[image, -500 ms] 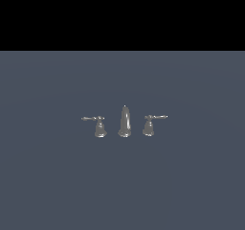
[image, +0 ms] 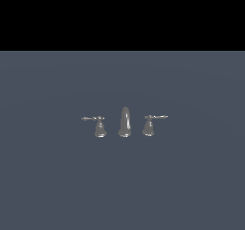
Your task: Turn on the faucet by rotating a designated handle.
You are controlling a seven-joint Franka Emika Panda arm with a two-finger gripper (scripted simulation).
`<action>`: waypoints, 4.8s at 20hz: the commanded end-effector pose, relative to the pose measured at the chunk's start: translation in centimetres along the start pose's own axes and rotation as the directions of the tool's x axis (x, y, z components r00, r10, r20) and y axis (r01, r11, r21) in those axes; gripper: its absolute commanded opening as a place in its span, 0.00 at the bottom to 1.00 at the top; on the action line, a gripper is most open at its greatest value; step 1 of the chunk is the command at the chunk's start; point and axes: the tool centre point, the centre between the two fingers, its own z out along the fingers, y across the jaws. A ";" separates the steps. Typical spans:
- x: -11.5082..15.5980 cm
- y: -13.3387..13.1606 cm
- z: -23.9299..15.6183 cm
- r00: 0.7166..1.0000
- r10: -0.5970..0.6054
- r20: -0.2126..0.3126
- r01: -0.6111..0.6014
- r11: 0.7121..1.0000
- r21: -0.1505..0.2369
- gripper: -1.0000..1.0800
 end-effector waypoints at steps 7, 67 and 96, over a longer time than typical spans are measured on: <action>0.8 -2.0 2.8 0.994 0.109 0.003 -0.109 0.994 0.003 0.00; 21.4 -13.8 32.9 0.273 0.961 0.042 -0.962 0.272 0.017 0.00; 25.3 -13.1 38.8 0.033 0.998 0.044 -0.999 0.032 0.012 0.00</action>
